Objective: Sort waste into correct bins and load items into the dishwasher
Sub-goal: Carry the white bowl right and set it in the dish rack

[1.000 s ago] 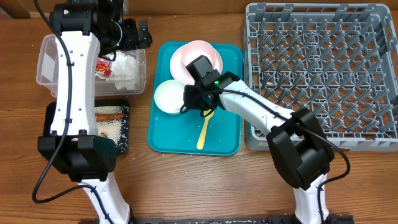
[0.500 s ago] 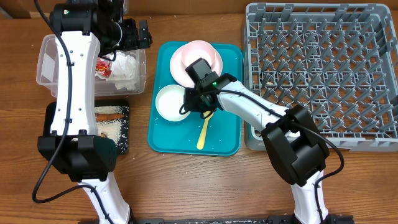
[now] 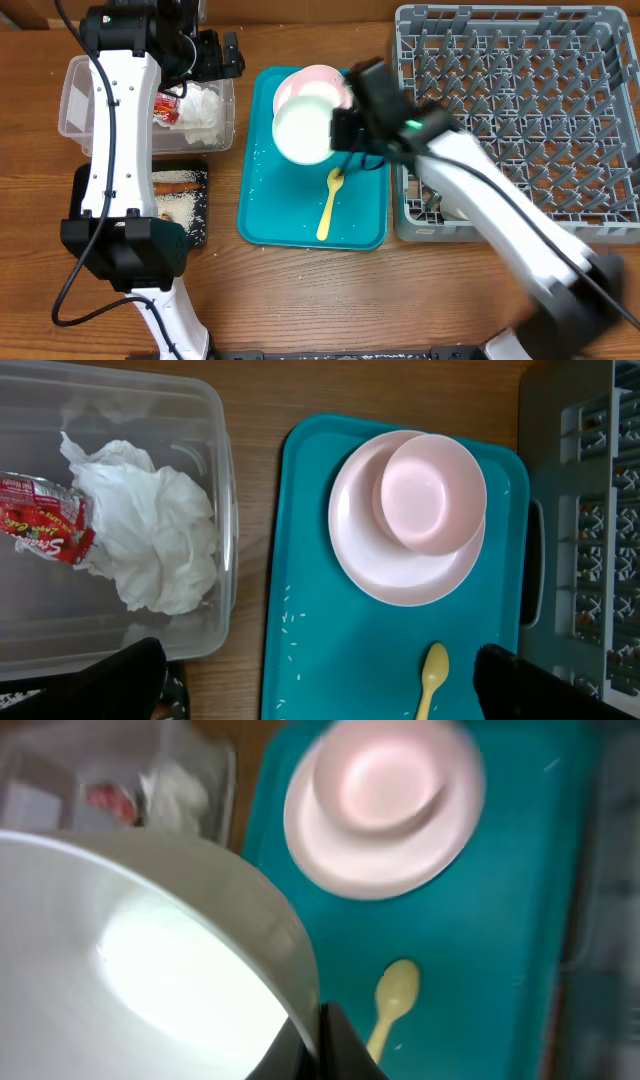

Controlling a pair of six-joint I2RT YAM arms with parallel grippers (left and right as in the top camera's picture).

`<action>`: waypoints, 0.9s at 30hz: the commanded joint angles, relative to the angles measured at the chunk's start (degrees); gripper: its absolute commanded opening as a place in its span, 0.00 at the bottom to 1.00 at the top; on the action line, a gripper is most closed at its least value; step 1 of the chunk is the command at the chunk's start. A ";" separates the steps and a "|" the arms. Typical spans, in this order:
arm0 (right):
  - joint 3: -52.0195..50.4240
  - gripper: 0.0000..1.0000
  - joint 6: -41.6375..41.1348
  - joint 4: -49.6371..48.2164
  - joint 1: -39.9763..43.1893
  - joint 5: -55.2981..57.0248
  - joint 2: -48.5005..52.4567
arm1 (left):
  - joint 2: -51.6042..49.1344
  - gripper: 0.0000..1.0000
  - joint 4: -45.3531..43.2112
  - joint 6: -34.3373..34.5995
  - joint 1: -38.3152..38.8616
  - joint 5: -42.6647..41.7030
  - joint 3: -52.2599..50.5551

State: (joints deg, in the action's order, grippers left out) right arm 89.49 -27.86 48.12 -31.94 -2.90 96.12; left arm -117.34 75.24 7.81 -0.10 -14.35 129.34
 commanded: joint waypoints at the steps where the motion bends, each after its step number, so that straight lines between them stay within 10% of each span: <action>1: 0.63 0.04 1.31 2.29 3.04 19.34 -10.05 | 0.24 1.00 -0.07 0.55 0.07 -0.07 0.94; 15: 0.61 0.04 12.41 -5.97 7.26 77.72 -6.86 | 0.24 1.00 -0.07 0.55 0.07 -0.07 0.94; 27: 0.61 0.04 36.02 -40.81 18.27 71.06 13.46 | 0.24 1.00 -0.07 0.55 0.07 -0.07 0.94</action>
State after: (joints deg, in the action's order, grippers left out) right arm 89.67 3.25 9.52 -15.62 71.53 106.65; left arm -117.34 75.22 7.81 -0.10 -14.35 129.34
